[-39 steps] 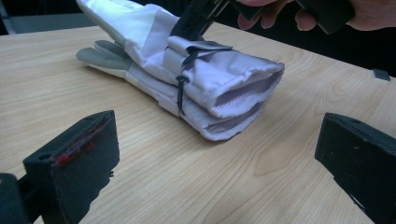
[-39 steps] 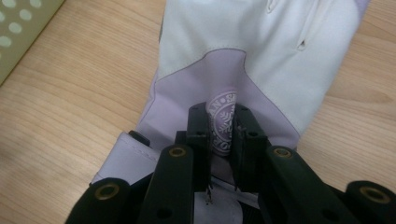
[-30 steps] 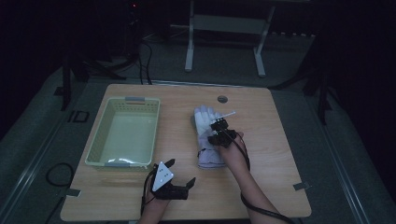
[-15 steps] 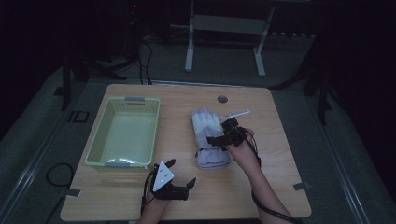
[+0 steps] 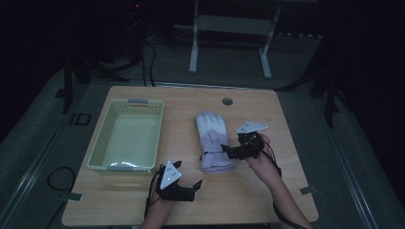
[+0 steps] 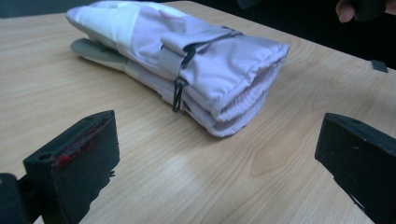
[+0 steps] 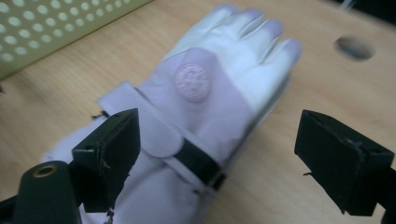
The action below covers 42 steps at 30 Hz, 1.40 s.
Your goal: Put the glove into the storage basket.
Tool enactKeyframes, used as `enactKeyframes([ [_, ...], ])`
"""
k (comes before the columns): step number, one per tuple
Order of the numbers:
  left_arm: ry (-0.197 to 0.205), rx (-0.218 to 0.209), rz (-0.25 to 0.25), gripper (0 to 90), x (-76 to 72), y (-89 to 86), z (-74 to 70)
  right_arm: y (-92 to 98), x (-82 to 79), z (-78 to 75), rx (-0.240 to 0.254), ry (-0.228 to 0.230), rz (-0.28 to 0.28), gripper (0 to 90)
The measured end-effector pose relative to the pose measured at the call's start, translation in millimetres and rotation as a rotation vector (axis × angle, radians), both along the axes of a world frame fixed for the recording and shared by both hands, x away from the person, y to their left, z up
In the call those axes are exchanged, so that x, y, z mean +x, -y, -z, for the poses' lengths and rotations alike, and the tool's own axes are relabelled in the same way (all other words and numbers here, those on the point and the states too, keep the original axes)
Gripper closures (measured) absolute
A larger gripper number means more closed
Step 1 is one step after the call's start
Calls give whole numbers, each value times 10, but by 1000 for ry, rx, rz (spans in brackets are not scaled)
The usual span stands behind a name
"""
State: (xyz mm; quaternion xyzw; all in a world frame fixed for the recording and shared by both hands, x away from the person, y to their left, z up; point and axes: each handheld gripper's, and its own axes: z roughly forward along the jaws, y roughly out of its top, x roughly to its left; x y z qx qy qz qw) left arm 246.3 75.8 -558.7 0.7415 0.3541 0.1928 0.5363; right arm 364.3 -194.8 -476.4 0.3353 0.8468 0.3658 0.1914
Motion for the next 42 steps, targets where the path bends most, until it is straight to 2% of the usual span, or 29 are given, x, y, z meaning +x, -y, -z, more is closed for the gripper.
enactKeyframes([
  [1, 11, -7, -4, 1, 7, 1, -40, 60, -3, -14, -16, -41, 3, 139],
  [2, 9, -15, -11, 1, 14, -1, -65, 60, -3, -14, -16, -41, 3, 139],
  [3, 8, -41, -15, 1, 31, -2, -103, 85, 4, -16, -17, -67, 15, 137],
  [4, 10, -42, -27, 1, 46, 5, -131, 123, 2, -18, -19, -70, 28, 142],
  [6, 7, -16, -61, 1, 79, 35, -189, 183, 10, -24, -8, -60, 50, 144],
  [8, -22, -22, -44, 1, 134, 56, -231, 237, 14, -36, 19, -50, 64, 144],
  [9, -58, -30, -28, 1, 180, 73, -263, 281, 29, -50, 43, -47, 77, 135],
  [10, -80, -36, -18, 1, 212, 83, -283, 281, 29, -50, 43, -47, 77, 135],
  [11, -106, -24, -15, 1, 270, 106, -316, 295, 38, -55, 58, -54, 78, 131],
  [13, -125, -15, -20, 0, 365, 132, -370, 308, 63, -65, 78, -62, 58, 105],
  [18, -99, 79, -65, 1, 578, 244, -559, 273, 127, -92, 95, -52, 60, 124],
  [19, -100, 81, -53, 1, 618, 267, -593, 267, 151, -92, 106, -51, 57, 132],
  [20, -92, 90, -62, 1, 647, 295, -624, 259, 172, -90, 108, -40, 71, 148],
  [23, -104, 73, -50, 1, 750, 370, -680, 226, 265, -63, 98, -37, 82, 186],
  [27, -147, 69, -51, 3, 848, 451, -649, 187, 387, 26, 115, -66, 82, 256],
  [28, -159, 67, -65, 63, 856, 469, -625, 176, 405, 56, 120, -69, 83, 281],
  [30, -183, 46, -80, 79, 860, 480, -566, 160, 433, 109, 120, -78, 87, 312],
  [32, -226, 45, -92, 96, 858, 489, -502, 141, 446, 164, 108, -81, 88, 351],
  [33, -260, 40, -107, 108, 856, 498, -462, 134, 456, 195, 113, -99, 83, 373],
  [37, -334, 50, -120, 145, 839, 530, -360, 86, 457, 257, 142, -132, 73, 374],
  [39, -360, 81, -138, 145, 815, 550, -303, 59, 437, 260, 144, -131, 66, 374],
  [41, -409, 63, -147, 146, 820, 542, -234, 37, 432, 277, 134, -137, 64, 371],
  [42, -417, 53, -150, 151, 817, 533, -207, 30, 435, 295, 132, -148, 60, 370],
])
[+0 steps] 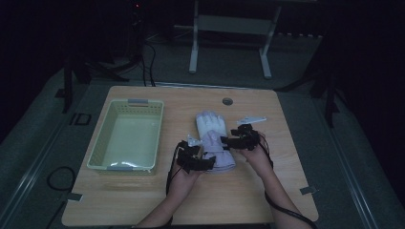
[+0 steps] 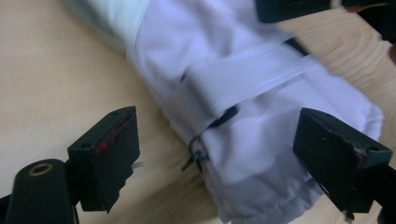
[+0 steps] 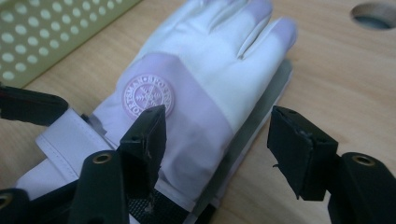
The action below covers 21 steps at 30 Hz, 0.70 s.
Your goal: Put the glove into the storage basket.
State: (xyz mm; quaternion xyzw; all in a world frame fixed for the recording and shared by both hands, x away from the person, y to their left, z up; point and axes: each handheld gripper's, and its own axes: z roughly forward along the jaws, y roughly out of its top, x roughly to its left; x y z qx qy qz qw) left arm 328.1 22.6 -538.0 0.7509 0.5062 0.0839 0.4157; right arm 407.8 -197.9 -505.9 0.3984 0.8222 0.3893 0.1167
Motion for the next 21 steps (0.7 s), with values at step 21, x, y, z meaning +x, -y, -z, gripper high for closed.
enactKeyframes([
  [21, -93, -109, 127, 402, 116, -57, 294, 110, 129, 440, 157, -288, -14, 606],
])
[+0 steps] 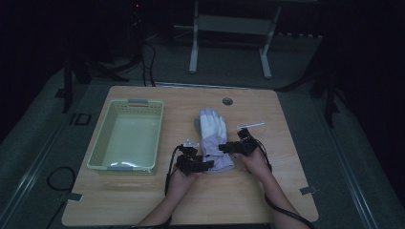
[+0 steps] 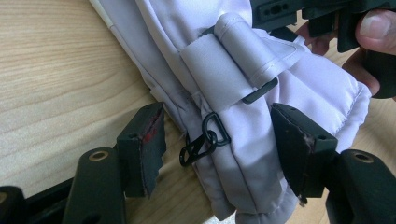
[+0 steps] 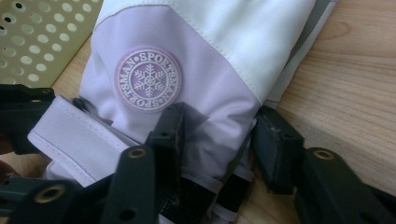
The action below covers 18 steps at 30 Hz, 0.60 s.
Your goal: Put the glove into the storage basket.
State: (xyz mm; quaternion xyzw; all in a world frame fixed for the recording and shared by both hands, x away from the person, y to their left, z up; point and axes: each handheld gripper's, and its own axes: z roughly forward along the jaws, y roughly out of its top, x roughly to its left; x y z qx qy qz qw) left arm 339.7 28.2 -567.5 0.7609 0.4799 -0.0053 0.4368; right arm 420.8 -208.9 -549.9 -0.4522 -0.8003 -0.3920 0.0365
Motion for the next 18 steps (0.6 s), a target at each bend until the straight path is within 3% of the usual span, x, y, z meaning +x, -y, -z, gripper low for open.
enactKeyframes([
  [1, -11, -4, 1, 449, 4, 4, -3, -20, -21, -17, -18, 23, -2, 682],
  [3, -7, 14, 2, 530, -8, 23, -35, -44, -43, -40, -44, 39, 11, 739],
  [8, -5, 52, 4, 678, -28, 65, -114, -94, -86, -80, -88, 70, 24, 792],
  [14, -25, 59, 36, 728, 1, 55, -189, -142, -151, -165, -127, 110, 38, 810],
  [18, -10, 83, 55, 734, 15, 62, -296, -158, -174, -235, -145, 131, 39, 812],
])
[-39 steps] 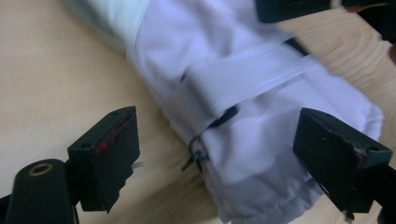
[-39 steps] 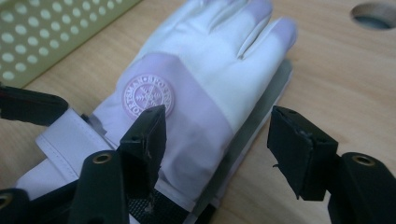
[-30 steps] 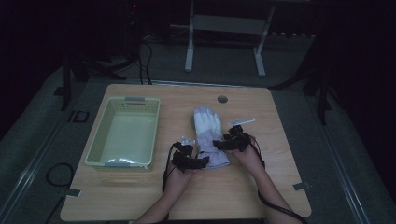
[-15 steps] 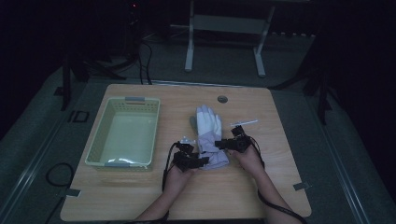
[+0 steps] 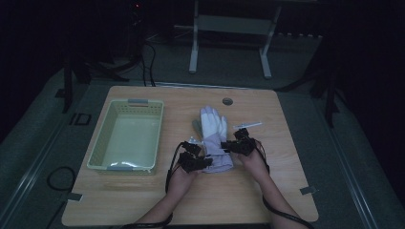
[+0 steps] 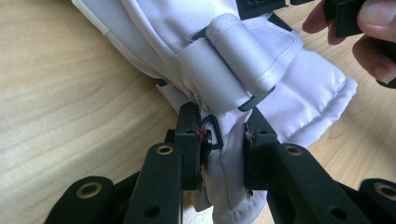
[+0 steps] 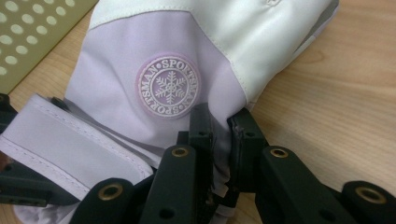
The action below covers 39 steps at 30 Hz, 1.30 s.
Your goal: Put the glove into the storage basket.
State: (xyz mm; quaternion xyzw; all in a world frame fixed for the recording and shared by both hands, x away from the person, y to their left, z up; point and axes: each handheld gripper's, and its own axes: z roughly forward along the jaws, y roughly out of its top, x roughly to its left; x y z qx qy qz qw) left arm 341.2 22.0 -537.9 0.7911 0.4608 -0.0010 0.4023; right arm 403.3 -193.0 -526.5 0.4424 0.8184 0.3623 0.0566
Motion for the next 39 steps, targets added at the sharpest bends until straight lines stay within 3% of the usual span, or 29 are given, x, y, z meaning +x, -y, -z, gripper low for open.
enactKeyframes([
  [16, 60, 28, 47, 736, -1, -70, -414, -38, -108, -438, 11, 83, 21, 813],
  [27, 93, 51, 68, 736, 16, -301, -764, -239, -145, -771, 32, 134, 26, 813],
  [39, 88, 74, 88, 736, 8, -622, -951, -556, -183, -941, 33, 158, 12, 812],
])
